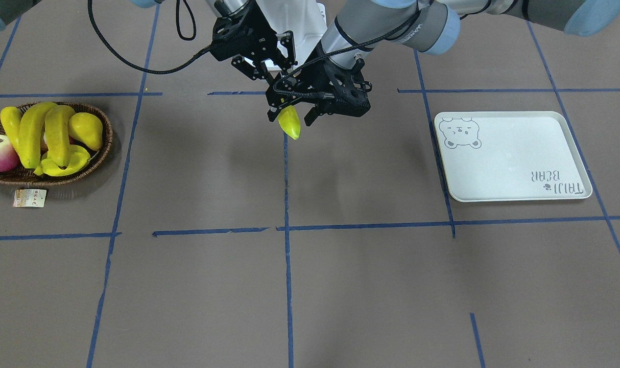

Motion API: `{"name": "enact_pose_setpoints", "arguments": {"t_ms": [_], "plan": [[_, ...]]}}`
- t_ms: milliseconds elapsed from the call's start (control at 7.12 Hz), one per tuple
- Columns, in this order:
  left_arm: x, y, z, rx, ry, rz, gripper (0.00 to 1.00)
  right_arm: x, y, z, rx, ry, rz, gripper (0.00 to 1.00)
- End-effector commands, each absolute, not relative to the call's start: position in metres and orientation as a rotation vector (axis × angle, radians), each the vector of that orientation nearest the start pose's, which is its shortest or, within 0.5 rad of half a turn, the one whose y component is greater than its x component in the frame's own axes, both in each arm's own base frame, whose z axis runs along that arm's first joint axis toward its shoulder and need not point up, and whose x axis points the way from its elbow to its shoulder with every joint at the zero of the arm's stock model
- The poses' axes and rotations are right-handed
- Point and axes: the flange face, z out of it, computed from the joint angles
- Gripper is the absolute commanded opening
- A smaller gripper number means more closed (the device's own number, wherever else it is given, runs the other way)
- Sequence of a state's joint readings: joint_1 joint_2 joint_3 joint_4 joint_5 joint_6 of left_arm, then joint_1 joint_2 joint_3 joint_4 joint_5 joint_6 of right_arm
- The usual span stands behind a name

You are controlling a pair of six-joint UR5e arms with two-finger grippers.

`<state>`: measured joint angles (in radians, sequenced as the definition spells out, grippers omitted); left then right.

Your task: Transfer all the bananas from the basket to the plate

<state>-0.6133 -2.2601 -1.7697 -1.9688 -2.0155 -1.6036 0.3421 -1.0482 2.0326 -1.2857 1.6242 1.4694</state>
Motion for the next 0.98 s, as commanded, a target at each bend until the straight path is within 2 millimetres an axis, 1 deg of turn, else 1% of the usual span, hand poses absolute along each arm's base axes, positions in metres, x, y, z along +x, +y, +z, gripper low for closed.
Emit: {"name": "enact_pose_setpoints", "arguments": {"t_ms": [0, 281, 421, 562, 702, 842], "plan": [[0.4682, -0.4345, 0.1163, -0.016, 1.319, -0.267, 0.60, -0.4795, -0.3054, 0.1381, 0.238, -1.250, 0.175, 0.02], [0.4703, -0.4323, 0.1163, -0.019, 1.318, -0.263, 0.41, -0.4785, -0.3059, 0.1376, 0.239, -1.251, 0.176, 0.02], [0.4692, -0.4328, 0.1159, -0.018, 1.318, -0.264, 0.23, -0.4790, -0.3061, 0.1381, 0.239, -1.250, 0.176, 0.02], [0.4689, -0.4325, 0.1165, -0.016, 1.317, -0.262, 0.02, -0.4790, -0.3061, 0.1381, 0.239, -1.250, 0.176, 0.04], [0.4671, -0.4313, 0.1155, -0.013, 1.320, -0.258, 0.00, -0.4790, -0.3061, 0.1381, 0.239, -1.250, 0.176, 0.30], [0.4658, -0.4304, 0.1157, -0.012, 1.321, -0.258, 0.00, -0.4770, -0.3083, 0.1376, 0.244, -1.250, 0.179, 0.98]]}}
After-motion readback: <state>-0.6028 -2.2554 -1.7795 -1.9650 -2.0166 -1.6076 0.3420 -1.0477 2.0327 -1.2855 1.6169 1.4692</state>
